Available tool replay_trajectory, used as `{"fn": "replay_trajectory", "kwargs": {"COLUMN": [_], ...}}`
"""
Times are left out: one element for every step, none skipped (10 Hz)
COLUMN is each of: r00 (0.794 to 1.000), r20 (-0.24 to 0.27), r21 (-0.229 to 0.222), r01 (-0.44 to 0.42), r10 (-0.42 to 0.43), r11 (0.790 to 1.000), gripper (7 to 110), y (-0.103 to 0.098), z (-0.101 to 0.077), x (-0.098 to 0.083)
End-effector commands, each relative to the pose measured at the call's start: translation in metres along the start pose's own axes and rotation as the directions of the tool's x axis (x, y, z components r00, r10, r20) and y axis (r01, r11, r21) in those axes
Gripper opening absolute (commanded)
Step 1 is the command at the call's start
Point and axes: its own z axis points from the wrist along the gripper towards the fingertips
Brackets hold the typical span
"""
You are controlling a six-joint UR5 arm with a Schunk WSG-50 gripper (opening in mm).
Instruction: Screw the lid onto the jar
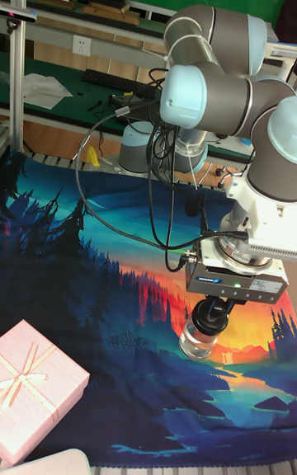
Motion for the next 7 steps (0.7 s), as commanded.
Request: {"fn": "replay_trajectory", "kwargs": {"r00": [0.998, 0.997, 0.996, 0.996, 0.996, 0.996, 0.996], "r20": [0.058, 0.063, 0.068, 0.066, 0.063, 0.059, 0.055], "r21": [0.001, 0.007, 0.006, 0.014, 0.02, 0.02, 0.02], "r01": [0.028, 0.04, 0.051, 0.058, 0.062, 0.064, 0.062], "r10": [-0.028, -0.041, -0.051, -0.059, -0.063, -0.065, -0.063], "r11": [1.0, 0.999, 0.999, 0.998, 0.998, 0.998, 0.998], "gripper": [7, 7, 7, 7, 7, 7, 7], "y": [0.004, 0.005, 0.007, 0.006, 0.004, 0.004, 0.005], "z": [-0.001, -0.003, -0.002, -0.001, -0.001, -0.001, -0.003], "x": [-0.006, -0.005, -0.003, -0.001, 0.003, 0.006, 0.009]}}
